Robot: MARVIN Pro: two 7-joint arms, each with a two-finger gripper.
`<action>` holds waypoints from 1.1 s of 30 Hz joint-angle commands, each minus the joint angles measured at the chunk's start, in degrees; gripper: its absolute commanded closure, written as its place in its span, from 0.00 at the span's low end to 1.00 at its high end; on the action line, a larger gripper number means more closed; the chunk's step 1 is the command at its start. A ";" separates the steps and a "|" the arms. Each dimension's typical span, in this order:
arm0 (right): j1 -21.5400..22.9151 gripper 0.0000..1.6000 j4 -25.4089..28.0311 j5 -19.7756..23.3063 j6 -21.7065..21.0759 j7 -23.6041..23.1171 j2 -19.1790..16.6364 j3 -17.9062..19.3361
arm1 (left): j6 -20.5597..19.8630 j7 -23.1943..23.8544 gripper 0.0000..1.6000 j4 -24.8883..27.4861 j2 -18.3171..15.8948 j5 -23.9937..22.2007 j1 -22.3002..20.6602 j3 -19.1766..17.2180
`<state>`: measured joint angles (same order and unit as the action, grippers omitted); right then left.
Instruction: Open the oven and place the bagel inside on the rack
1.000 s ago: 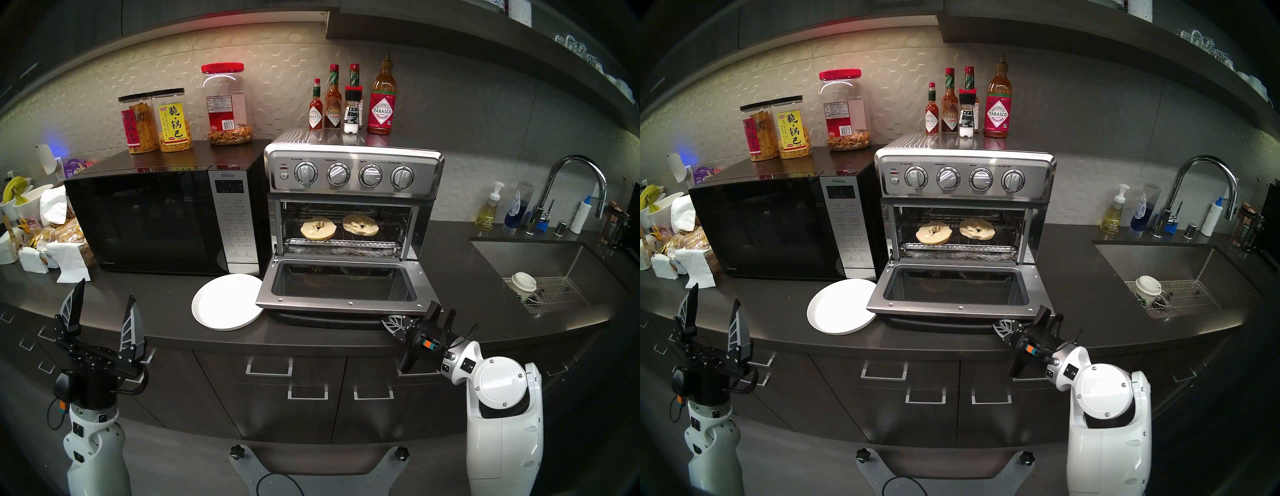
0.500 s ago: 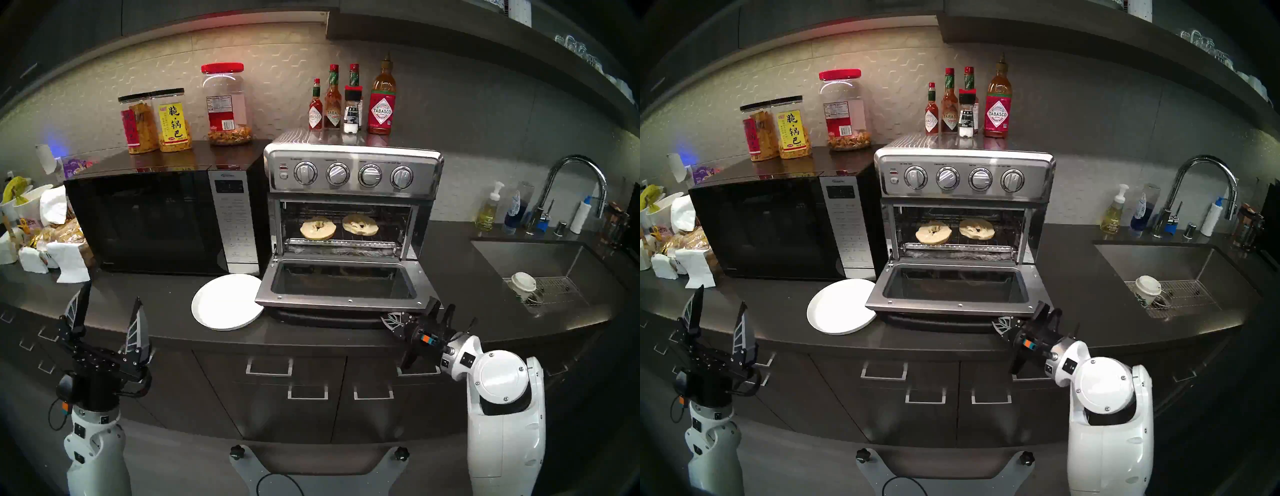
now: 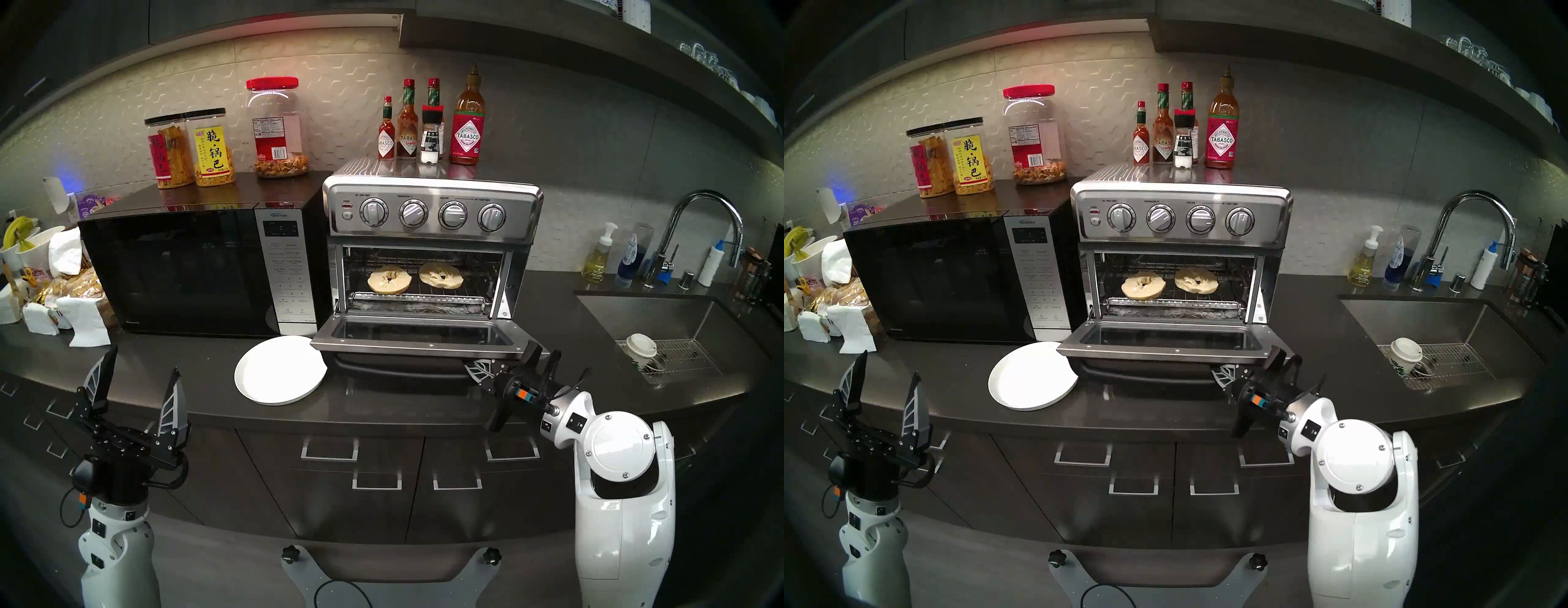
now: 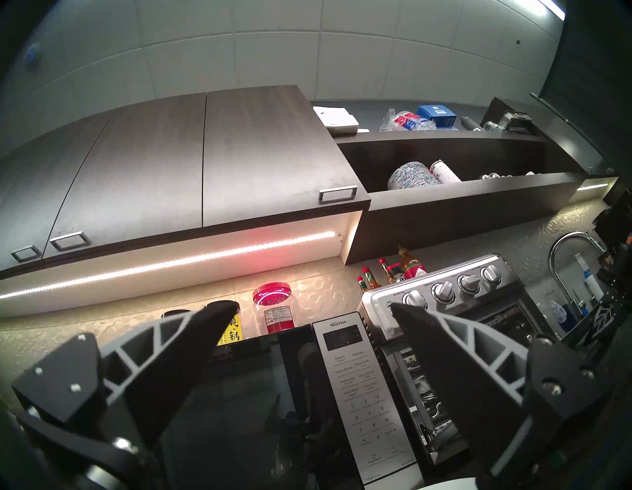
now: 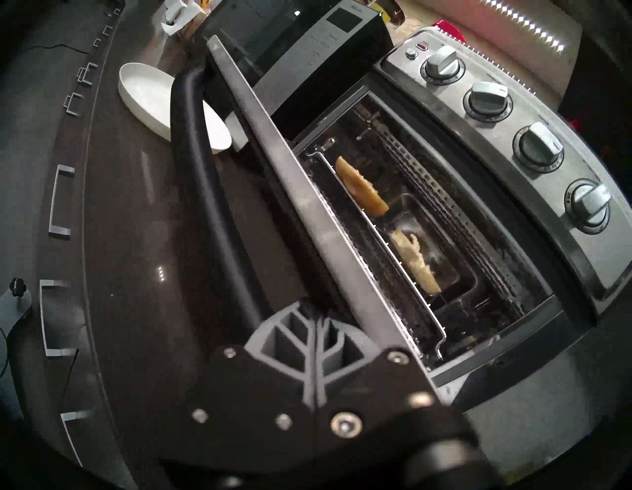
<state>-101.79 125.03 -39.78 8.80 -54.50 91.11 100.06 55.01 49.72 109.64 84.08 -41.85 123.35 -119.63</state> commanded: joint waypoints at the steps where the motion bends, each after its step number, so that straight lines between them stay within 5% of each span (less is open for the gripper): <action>1: 6.65 1.00 -0.49 -1.51 -1.63 2.60 0.29 -4.21 | -0.01 2.83 0.00 0.91 -0.07 -0.55 -0.18 -0.20; 16: 12.71 1.00 -4.45 -5.67 -6.92 4.38 -0.03 -7.61 | -0.01 2.13 0.00 0.91 -0.31 -0.40 -0.05 -0.03; 33: 23.71 1.00 -8.47 -9.43 -14.61 -0.12 -0.21 -9.26 | -0.01 1.15 0.00 0.87 -0.60 -0.11 0.06 0.17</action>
<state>-83.60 122.09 -47.32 -1.91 -51.94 90.49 93.48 55.01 49.55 109.65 83.67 -42.07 123.48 -119.50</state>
